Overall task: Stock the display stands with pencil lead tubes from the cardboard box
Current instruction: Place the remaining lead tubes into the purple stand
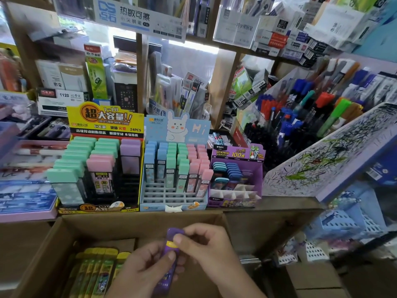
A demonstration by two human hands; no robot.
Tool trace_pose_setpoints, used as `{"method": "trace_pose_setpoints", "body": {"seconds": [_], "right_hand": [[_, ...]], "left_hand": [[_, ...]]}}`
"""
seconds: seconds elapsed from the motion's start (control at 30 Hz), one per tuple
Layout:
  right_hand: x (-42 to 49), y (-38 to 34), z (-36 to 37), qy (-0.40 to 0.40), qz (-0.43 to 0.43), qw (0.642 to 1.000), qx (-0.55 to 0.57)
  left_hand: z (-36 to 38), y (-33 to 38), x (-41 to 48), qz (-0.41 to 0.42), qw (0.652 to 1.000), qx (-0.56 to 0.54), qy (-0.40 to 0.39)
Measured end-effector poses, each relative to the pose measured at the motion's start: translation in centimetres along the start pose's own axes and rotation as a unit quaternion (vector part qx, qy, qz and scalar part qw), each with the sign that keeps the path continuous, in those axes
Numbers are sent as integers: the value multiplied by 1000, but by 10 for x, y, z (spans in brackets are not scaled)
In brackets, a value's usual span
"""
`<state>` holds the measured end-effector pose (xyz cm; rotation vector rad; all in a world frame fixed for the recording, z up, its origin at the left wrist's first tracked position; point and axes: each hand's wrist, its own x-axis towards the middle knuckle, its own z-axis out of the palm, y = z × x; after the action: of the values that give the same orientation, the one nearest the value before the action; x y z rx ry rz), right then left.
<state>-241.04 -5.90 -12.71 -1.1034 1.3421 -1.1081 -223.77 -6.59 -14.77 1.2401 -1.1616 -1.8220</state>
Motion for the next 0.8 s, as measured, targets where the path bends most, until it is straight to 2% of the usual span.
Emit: {"method": "trace_pose_setpoints", "body": {"seconds": [0.13, 0.23, 0.37, 0.6, 0.8], "right_hand": [[1, -8, -26, 36, -25, 999, -4], [3, -20, -52, 87, -71, 993, -19], [4, -40, -91, 152, -137, 976, -78], [13, -68, -145, 216, -221, 939, -154], [38, -76, -160, 220, -239, 932, -164]], "left_hand": [[-8, -10, 6, 11, 995, 89, 40], [-12, -10, 6, 21, 979, 197, 46], [-17, -8, 4, 7, 960, 277, 38], [-16, -7, 5, -23, 939, 343, 19], [-16, -8, 2, -28, 936, 351, 25]]}}
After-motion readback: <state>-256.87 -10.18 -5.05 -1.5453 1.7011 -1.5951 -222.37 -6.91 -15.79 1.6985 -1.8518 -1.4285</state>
